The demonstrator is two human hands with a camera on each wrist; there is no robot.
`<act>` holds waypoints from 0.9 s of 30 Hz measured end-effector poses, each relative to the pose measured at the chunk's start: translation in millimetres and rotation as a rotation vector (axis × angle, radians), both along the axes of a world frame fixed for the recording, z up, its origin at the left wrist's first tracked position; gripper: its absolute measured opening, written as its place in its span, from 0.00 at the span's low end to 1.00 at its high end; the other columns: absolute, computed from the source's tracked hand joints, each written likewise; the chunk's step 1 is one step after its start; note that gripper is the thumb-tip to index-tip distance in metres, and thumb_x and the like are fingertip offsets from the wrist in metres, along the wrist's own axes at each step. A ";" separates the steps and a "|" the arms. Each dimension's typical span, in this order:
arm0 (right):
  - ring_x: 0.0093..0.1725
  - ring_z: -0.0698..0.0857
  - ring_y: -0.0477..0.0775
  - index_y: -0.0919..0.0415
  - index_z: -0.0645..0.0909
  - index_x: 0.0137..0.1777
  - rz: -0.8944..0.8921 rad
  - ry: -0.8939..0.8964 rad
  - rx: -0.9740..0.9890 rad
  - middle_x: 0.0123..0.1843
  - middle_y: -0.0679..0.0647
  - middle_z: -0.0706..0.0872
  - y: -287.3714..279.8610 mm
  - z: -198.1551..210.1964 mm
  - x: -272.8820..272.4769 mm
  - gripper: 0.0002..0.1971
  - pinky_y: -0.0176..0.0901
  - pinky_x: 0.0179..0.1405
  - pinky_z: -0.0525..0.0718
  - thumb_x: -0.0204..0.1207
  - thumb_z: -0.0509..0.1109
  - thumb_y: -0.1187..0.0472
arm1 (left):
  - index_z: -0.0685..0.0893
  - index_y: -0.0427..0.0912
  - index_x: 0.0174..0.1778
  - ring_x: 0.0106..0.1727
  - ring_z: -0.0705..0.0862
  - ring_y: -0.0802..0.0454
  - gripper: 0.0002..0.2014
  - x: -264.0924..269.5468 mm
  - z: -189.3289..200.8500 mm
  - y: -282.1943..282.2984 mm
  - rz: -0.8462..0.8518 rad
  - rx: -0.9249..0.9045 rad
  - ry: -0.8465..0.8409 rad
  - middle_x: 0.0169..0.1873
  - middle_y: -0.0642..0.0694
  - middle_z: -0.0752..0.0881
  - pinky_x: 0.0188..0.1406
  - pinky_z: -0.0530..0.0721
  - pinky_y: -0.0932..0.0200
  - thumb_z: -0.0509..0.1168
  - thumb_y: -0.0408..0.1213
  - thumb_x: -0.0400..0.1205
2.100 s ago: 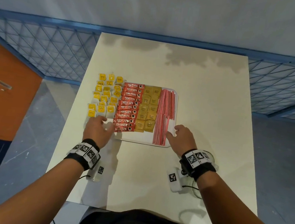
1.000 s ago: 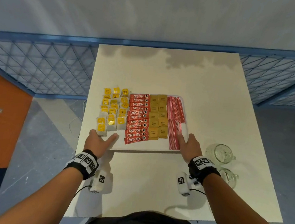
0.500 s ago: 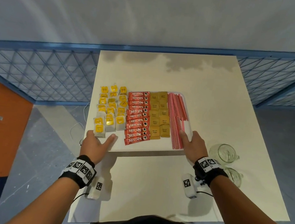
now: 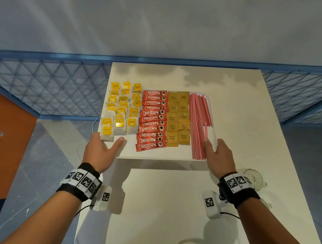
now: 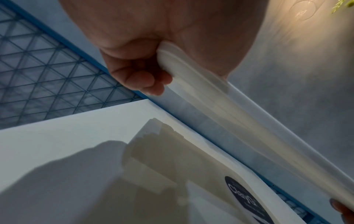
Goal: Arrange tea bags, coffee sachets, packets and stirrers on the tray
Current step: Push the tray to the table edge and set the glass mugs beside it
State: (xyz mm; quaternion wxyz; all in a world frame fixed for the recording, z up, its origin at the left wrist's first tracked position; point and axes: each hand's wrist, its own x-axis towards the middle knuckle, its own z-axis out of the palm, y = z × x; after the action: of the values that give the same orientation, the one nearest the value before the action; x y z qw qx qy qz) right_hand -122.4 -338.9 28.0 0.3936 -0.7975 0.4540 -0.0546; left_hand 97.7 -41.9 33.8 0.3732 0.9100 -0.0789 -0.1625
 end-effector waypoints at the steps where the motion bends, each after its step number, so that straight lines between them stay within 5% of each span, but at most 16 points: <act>1: 0.46 0.86 0.54 0.58 0.78 0.56 0.005 -0.001 -0.003 0.48 0.51 0.86 -3.2 -0.2 2.7 0.28 0.50 0.43 0.82 0.84 0.59 0.31 | 0.74 0.47 0.59 0.52 0.80 0.48 0.23 2.2 0.2 -2.4 0.004 -0.001 0.004 0.51 0.49 0.80 0.48 0.77 0.52 0.73 0.57 0.79; 7: 0.44 0.88 0.55 0.57 0.78 0.56 0.037 0.035 -0.020 0.46 0.51 0.88 -23.3 -4.8 26.0 0.30 0.59 0.48 0.89 0.82 0.58 0.28 | 0.76 0.42 0.65 0.52 0.80 0.50 0.27 22.7 -6.2 -17.7 0.008 0.005 0.011 0.53 0.51 0.81 0.47 0.77 0.53 0.73 0.57 0.79; 15: 0.44 0.88 0.53 0.58 0.77 0.60 0.123 0.090 -0.033 0.49 0.52 0.89 -56.0 -12.4 75.2 0.29 0.50 0.41 0.87 0.84 0.57 0.31 | 0.78 0.45 0.63 0.50 0.80 0.51 0.27 75.9 -18.1 -48.6 -0.028 0.033 -0.037 0.53 0.52 0.82 0.48 0.78 0.54 0.72 0.60 0.78; 20: 0.42 0.90 0.56 0.56 0.76 0.59 0.108 0.131 -0.055 0.46 0.52 0.89 -81.0 -27.3 111.5 0.32 0.59 0.46 0.92 0.82 0.55 0.26 | 0.78 0.51 0.59 0.52 0.81 0.52 0.23 109.2 -25.5 -70.1 -0.030 0.039 -0.059 0.51 0.55 0.82 0.50 0.79 0.52 0.72 0.62 0.77; 27: 0.42 0.86 0.57 0.58 0.76 0.59 0.060 0.213 -0.110 0.45 0.53 0.86 -101.7 -34.9 157.0 0.31 0.53 0.44 0.86 0.84 0.52 0.28 | 0.75 0.52 0.59 0.48 0.83 0.52 0.26 146.7 -39.3 -99.5 -0.042 0.107 -0.032 0.46 0.57 0.83 0.42 0.79 0.54 0.71 0.65 0.76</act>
State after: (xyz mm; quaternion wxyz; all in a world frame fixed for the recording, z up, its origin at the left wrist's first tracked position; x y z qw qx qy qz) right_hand 34.6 -440.6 -6.8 0.3001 -0.8325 0.4653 0.0172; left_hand 244.4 -141.3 -5.5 0.3190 0.9293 -0.0953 -0.1599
